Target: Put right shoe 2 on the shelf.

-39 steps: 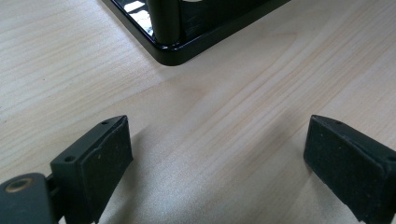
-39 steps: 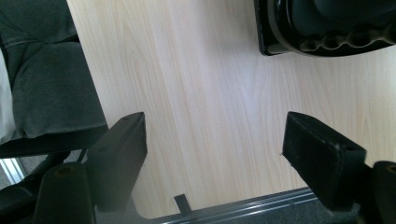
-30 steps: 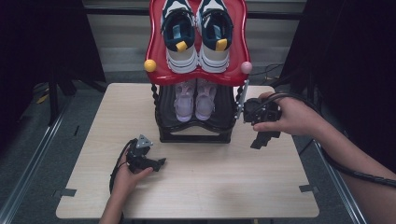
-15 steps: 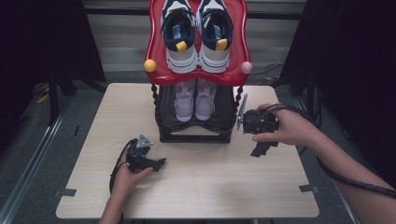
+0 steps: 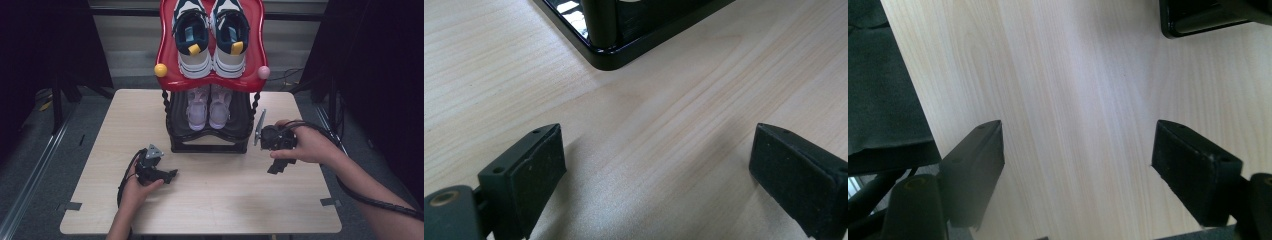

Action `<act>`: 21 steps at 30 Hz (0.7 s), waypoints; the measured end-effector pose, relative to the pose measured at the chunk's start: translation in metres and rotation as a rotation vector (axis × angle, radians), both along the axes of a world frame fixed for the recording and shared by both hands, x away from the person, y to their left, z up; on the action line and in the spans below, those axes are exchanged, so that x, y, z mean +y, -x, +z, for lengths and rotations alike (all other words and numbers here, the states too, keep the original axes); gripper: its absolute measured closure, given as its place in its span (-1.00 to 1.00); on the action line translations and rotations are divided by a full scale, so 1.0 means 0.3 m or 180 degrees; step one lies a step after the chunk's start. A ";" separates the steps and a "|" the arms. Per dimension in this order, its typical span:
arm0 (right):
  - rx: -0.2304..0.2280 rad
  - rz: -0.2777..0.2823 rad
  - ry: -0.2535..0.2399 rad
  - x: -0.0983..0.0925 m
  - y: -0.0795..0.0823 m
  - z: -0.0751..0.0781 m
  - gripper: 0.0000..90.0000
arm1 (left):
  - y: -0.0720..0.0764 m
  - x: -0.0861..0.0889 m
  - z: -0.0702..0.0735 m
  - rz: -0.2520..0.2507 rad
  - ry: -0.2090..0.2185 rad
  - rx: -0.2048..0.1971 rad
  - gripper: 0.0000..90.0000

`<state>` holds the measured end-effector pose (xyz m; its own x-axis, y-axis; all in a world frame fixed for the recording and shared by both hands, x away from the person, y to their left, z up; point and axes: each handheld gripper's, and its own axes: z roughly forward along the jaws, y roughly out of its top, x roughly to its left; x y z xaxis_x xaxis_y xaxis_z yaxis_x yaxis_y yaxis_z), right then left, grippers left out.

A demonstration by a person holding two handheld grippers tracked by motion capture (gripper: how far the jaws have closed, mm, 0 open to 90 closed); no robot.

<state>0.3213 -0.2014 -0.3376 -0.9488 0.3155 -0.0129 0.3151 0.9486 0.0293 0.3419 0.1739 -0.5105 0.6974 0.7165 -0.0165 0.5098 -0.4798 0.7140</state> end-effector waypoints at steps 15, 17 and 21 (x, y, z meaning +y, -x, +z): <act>0.0105 0.0016 0.0014 -0.005 0.009 -0.123 -0.57 | 0.001 -0.001 0.000 0.0005 0.0011 0.0008 -0.84; 0.0098 0.0042 -0.0036 -0.006 0.008 -0.137 -0.58 | 0.001 -0.001 0.000 0.0006 0.0012 0.0008 -0.84; 0.0102 0.0025 -0.0051 -0.010 0.009 -0.163 -0.58 | -0.001 0.002 0.001 -0.0021 -0.0028 0.0002 -0.84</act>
<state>0.3187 -0.2043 -0.3864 -0.9511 0.3079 0.0224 0.3086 0.9506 0.0344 0.3422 0.1744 -0.5101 0.7021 0.7120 -0.0106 0.5071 -0.4896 0.7094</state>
